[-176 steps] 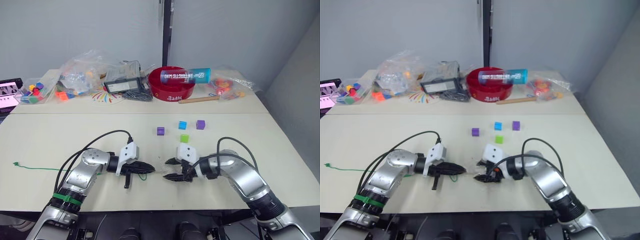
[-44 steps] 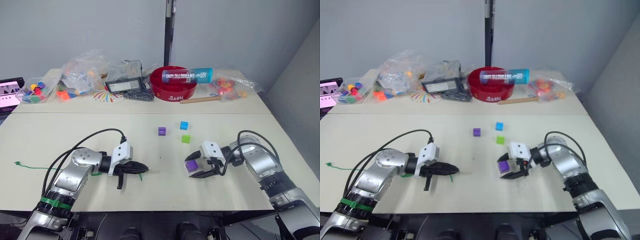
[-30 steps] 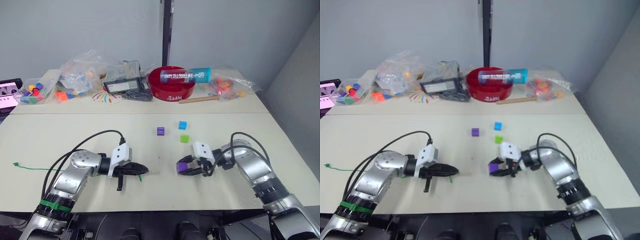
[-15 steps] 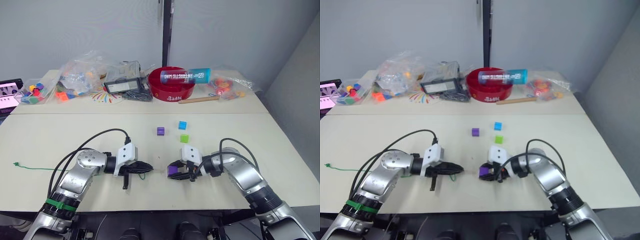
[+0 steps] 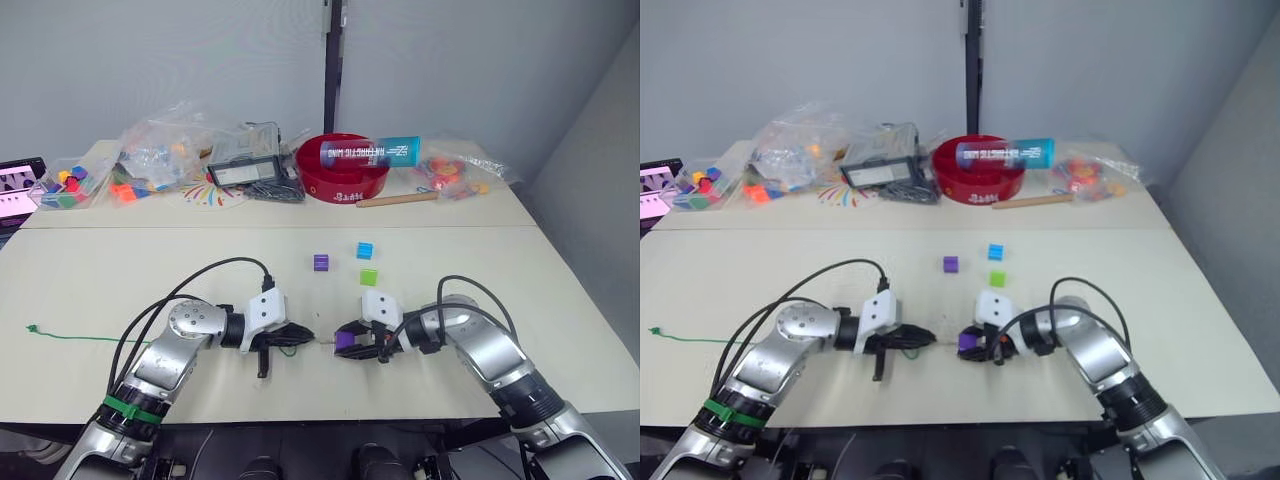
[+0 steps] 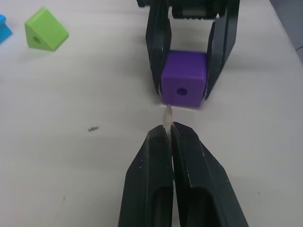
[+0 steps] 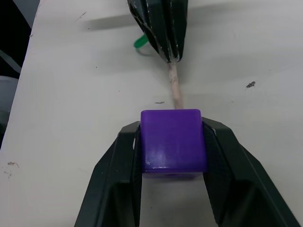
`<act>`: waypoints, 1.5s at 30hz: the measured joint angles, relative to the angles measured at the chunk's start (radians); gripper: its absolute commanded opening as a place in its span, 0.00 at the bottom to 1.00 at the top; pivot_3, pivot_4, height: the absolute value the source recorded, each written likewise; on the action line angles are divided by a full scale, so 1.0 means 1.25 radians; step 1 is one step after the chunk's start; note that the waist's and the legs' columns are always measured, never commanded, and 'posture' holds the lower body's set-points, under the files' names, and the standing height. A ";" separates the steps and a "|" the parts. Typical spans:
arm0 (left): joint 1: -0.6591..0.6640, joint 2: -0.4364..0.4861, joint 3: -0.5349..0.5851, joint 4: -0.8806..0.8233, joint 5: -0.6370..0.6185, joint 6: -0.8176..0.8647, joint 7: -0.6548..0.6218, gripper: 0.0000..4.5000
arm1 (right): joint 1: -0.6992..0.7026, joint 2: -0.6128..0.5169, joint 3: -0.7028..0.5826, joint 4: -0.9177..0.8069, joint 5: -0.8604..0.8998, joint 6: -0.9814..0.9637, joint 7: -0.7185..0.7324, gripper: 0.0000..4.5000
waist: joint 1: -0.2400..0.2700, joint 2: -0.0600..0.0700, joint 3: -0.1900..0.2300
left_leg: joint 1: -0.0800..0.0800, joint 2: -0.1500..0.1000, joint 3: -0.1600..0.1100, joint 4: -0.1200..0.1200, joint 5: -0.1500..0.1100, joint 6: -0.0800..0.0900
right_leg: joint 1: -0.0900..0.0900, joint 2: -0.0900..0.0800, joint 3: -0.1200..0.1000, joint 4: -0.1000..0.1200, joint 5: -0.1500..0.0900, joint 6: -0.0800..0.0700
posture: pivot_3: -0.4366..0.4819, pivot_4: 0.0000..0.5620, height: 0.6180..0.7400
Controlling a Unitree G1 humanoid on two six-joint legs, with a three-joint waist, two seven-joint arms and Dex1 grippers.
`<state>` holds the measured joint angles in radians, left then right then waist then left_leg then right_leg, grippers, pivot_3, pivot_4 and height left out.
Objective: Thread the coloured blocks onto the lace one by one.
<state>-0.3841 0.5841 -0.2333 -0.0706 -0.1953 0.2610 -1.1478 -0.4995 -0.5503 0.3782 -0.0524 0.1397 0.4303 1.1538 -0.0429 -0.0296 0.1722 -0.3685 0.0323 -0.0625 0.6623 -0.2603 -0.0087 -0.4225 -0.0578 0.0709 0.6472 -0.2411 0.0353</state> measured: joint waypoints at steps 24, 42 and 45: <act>0.022 0.016 -0.001 0.019 -0.004 0.026 0.003 0.00 | -0.005 0.006 0.004 -0.022 -0.004 0.049 -0.015 0.27 | -0.002 0.000 -0.001 | 0.001 0.000 0.000 0.000 0.000 0.000 | 0.001 0.000 0.000 0.000 0.000 0.000 | 0.48 0.27 0.92; 0.016 0.034 0.016 0.017 -0.034 0.022 -0.020 0.00 | -0.004 -0.010 0.008 -0.029 -0.002 0.045 -0.008 0.27 | 0.001 0.000 -0.001 | 0.000 0.000 0.000 0.000 0.000 0.000 | 0.000 0.000 0.000 0.000 0.000 0.000 | 0.48 0.27 0.92; 0.013 0.042 0.018 0.008 -0.041 0.026 -0.027 0.00 | -0.004 -0.011 0.008 -0.029 -0.002 0.043 -0.007 0.27 | 0.001 0.000 -0.001 | 0.000 0.000 0.000 0.000 0.000 0.000 | 0.000 0.000 0.000 -0.001 0.000 0.000 | 0.48 0.27 0.92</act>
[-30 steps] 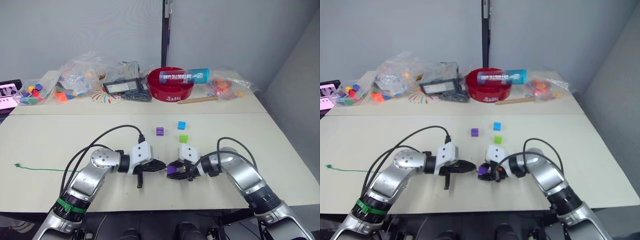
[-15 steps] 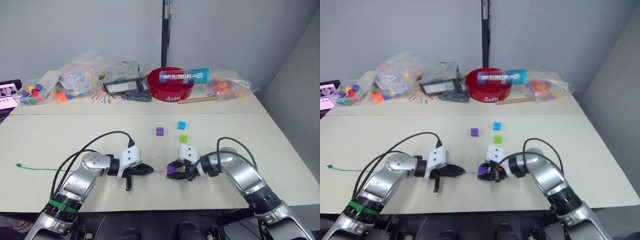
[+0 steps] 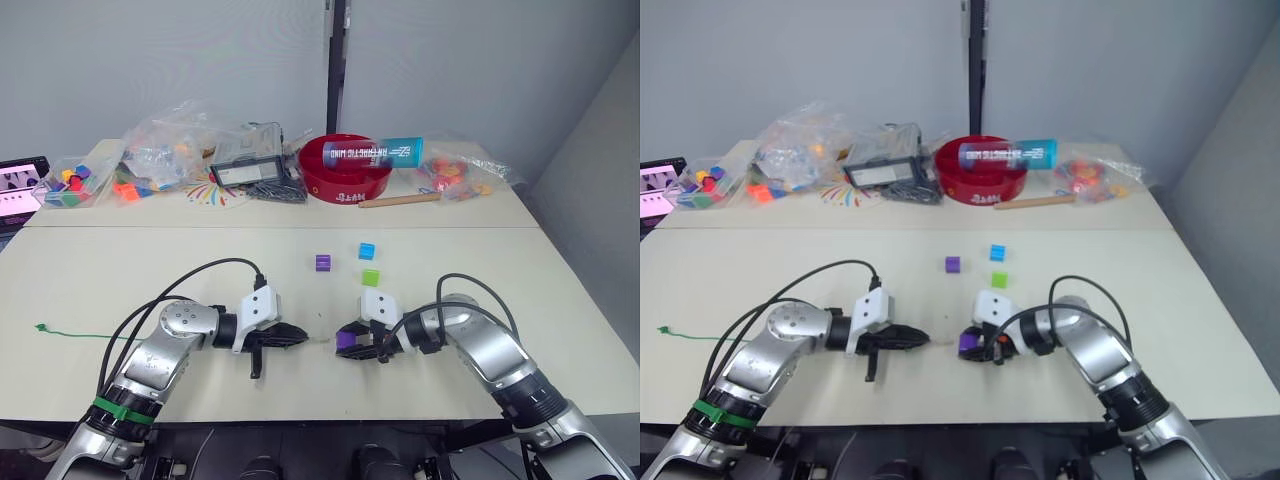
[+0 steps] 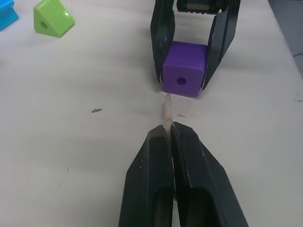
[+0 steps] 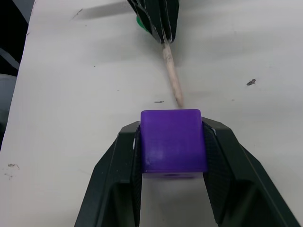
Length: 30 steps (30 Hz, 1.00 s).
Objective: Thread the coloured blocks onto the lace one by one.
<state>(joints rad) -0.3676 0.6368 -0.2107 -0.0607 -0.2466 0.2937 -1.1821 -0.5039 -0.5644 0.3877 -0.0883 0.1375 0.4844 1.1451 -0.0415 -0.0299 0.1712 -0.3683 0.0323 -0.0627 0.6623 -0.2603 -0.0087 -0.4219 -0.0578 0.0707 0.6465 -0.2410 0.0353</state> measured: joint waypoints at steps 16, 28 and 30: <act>0.005 0.008 0.012 -0.038 -0.025 0.014 -0.007 0.00 | 0.000 0.000 0.002 -0.001 -0.001 0.000 0.000 0.27 | 0.000 0.000 0.000 | 0.000 0.000 0.000 0.000 0.000 0.000 | 0.000 0.000 0.000 0.000 0.000 0.000 | 0.48 0.27 0.92; 0.011 -0.008 -0.015 -0.030 -0.005 0.008 0.004 0.00 | 0.001 -0.002 0.003 -0.012 -0.004 0.009 -0.006 0.27 | 0.000 0.000 0.000 | 0.000 0.000 0.000 0.000 0.000 0.000 | 0.000 0.000 0.000 0.000 0.000 0.000 | 0.48 0.27 0.92; 0.011 -0.017 -0.022 -0.028 0.003 0.007 0.011 0.00 | 0.003 -0.002 0.004 -0.018 -0.004 0.012 -0.009 0.27 | 0.000 0.000 0.000 | 0.000 0.000 0.000 0.000 0.000 0.000 | 0.000 0.000 0.000 0.000 0.000 0.000 | 0.48 0.27 0.92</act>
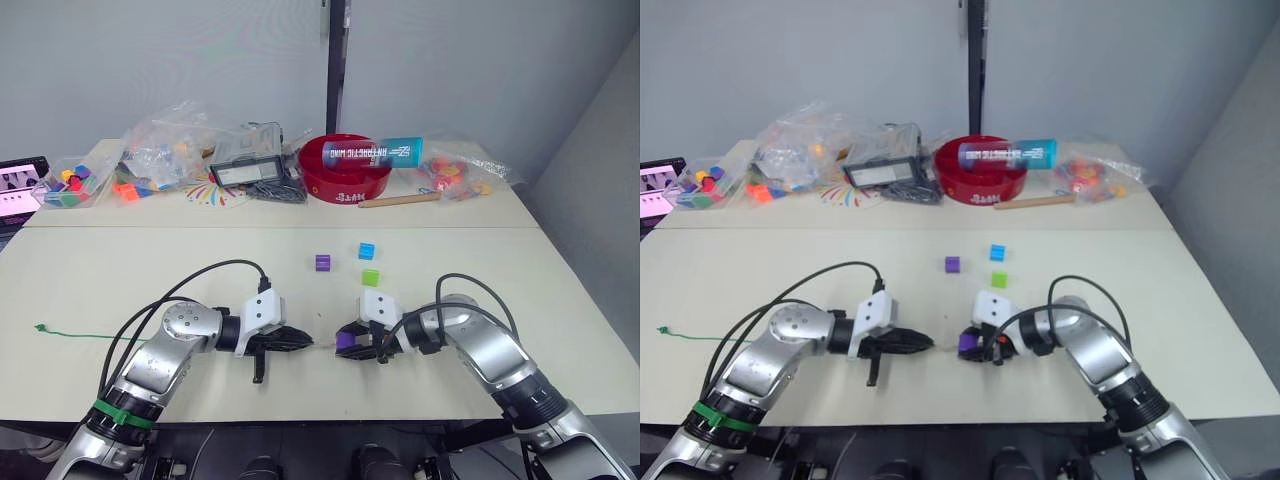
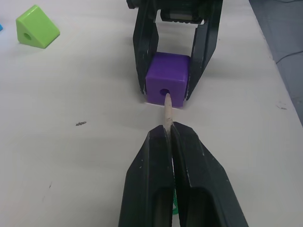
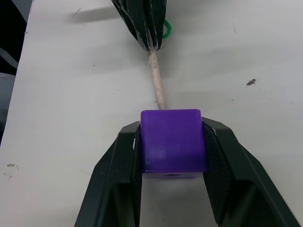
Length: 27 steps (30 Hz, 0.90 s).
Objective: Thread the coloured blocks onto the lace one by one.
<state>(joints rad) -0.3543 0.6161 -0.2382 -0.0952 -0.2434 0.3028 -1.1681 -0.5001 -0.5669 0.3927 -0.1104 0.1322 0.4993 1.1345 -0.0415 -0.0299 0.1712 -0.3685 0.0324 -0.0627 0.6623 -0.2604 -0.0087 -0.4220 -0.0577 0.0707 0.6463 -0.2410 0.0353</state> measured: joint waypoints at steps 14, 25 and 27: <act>-0.024 -0.025 -0.010 0.005 0.006 0.007 0.010 0.00 | 0.002 -0.001 0.001 -0.012 -0.001 0.019 -0.005 0.27 | 0.000 0.000 0.000 | 0.000 0.000 0.000 0.000 0.000 0.000 | 0.000 0.000 0.000 0.000 0.000 0.000 | 0.48 0.27 0.92; -0.039 -0.073 -0.048 0.022 0.040 0.026 0.031 0.00 | 0.000 -0.003 -0.002 -0.017 -0.001 0.043 -0.006 0.27 | 0.004 0.000 0.000 | 0.000 0.000 0.000 0.000 0.000 0.000 | 0.000 0.000 0.000 0.000 0.000 0.000 | 0.48 0.27 0.92; -0.048 -0.079 -0.054 0.026 0.041 0.030 0.031 0.00 | 0.000 -0.004 -0.002 -0.020 -0.001 0.045 -0.006 0.27 | 0.004 0.000 0.000 | 0.000 0.000 0.000 0.000 0.000 0.000 | 0.000 0.000 0.000 0.000 0.000 0.000 | 0.48 0.27 0.92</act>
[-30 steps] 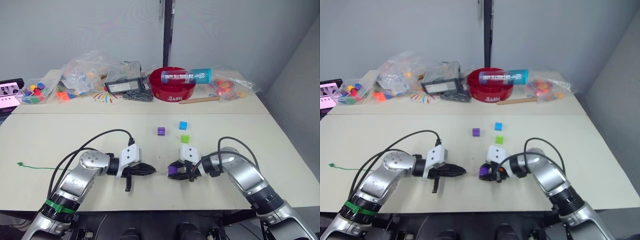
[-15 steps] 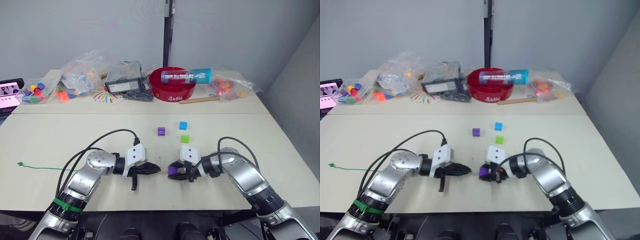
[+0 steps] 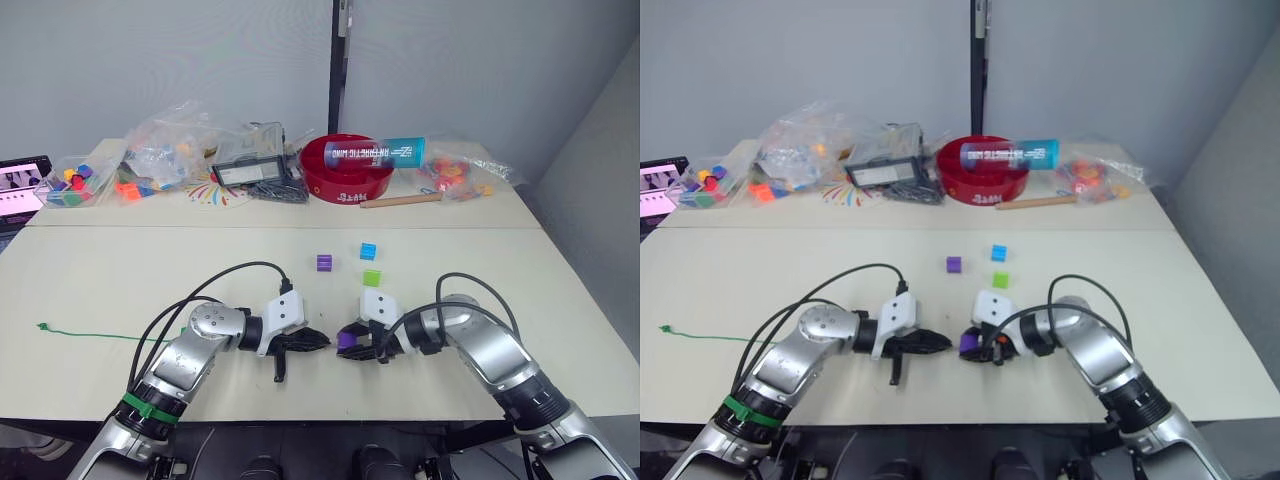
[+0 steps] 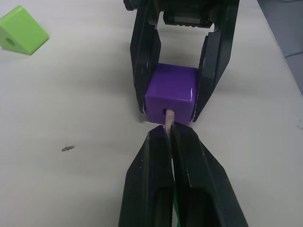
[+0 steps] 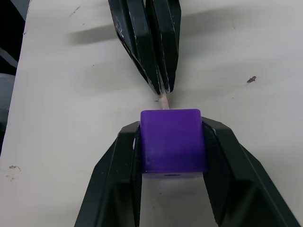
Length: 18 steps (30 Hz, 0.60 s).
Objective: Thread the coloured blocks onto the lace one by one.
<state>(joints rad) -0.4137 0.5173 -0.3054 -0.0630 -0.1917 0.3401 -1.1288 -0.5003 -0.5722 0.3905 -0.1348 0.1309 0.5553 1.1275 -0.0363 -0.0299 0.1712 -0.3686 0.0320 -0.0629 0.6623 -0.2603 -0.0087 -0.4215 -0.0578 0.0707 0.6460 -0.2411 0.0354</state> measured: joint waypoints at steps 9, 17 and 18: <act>-0.013 -0.010 -0.008 -0.001 0.002 0.034 0.006 0.00 | 0.000 0.001 0.001 -0.002 0.000 0.004 -0.006 0.27 | -0.001 0.000 0.000 | 0.000 0.000 0.000 0.000 0.000 0.000 | 0.000 0.000 0.000 0.000 0.000 0.000 | 0.48 0.27 0.92; -0.026 0.037 0.016 -0.032 -0.046 0.066 -0.037 0.50 | 0.000 0.004 0.011 -0.008 0.000 0.004 -0.015 0.27 | -0.004 0.000 0.000 | 0.000 0.000 0.000 0.000 0.000 0.000 | 0.000 0.000 0.000 0.000 0.000 0.000 | 0.48 0.27 0.92; -0.027 0.045 0.024 -0.034 -0.056 0.071 -0.042 0.50 | 0.000 0.004 0.012 -0.009 0.000 0.004 -0.016 0.27 | -0.005 0.000 0.000 | 0.000 0.000 0.000 0.000 0.000 0.000 | 0.000 0.000 0.000 0.000 0.000 0.000 | 0.48 0.27 0.92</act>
<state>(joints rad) -0.4479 0.5737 -0.2754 -0.1054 -0.2619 0.4283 -1.1818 -0.5004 -0.5674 0.4050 -0.1458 0.1315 0.5605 1.1079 -0.0421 -0.0299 0.1712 -0.3682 0.0322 -0.0631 0.6623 -0.2603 -0.0087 -0.4216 -0.0576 0.0707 0.6464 -0.2411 0.0354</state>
